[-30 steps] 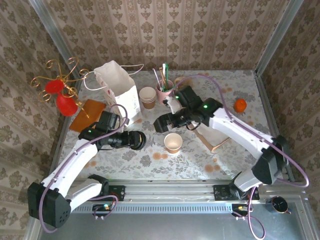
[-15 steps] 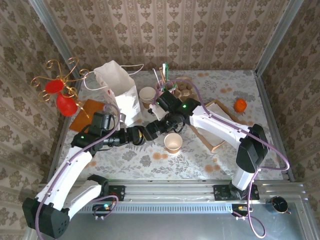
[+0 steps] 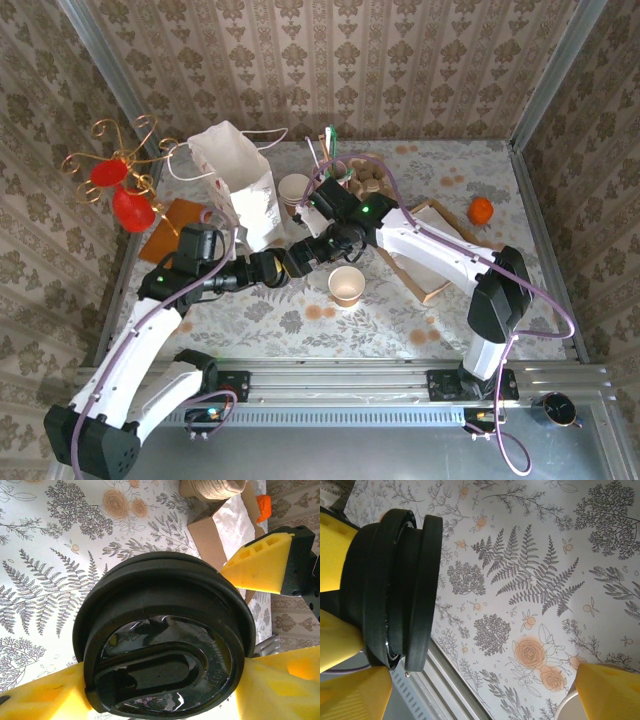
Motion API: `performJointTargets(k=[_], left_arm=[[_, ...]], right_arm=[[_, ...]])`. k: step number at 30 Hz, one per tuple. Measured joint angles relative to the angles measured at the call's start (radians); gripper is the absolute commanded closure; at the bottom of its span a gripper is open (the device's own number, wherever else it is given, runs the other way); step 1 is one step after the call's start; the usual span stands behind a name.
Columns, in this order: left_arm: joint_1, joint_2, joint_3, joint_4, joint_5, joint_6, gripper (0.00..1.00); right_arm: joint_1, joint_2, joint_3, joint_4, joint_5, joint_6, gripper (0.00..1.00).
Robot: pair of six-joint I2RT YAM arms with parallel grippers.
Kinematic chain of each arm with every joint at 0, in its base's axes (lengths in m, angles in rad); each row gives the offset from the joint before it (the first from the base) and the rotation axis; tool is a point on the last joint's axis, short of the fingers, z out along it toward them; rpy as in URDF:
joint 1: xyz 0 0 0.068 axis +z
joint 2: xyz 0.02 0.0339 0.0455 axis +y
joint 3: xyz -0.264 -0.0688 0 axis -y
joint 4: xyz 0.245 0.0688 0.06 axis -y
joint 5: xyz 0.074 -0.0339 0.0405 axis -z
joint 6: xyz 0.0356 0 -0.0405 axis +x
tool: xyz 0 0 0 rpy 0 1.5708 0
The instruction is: Pack the takeout coffee
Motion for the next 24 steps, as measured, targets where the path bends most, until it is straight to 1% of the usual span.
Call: performJointTargets(k=[13, 24], left_arm=[[0.013, -0.024, -0.014, 0.0, 0.007, -0.008, 0.37], [0.046, -0.047, -0.026, -0.021, 0.029, -0.01, 0.37]], right_arm=[[0.0, 0.022, 0.0, 0.004, 0.014, 0.0, 0.05], [-0.017, 0.044, 0.0, 0.007, 0.018, 0.0, 0.05]])
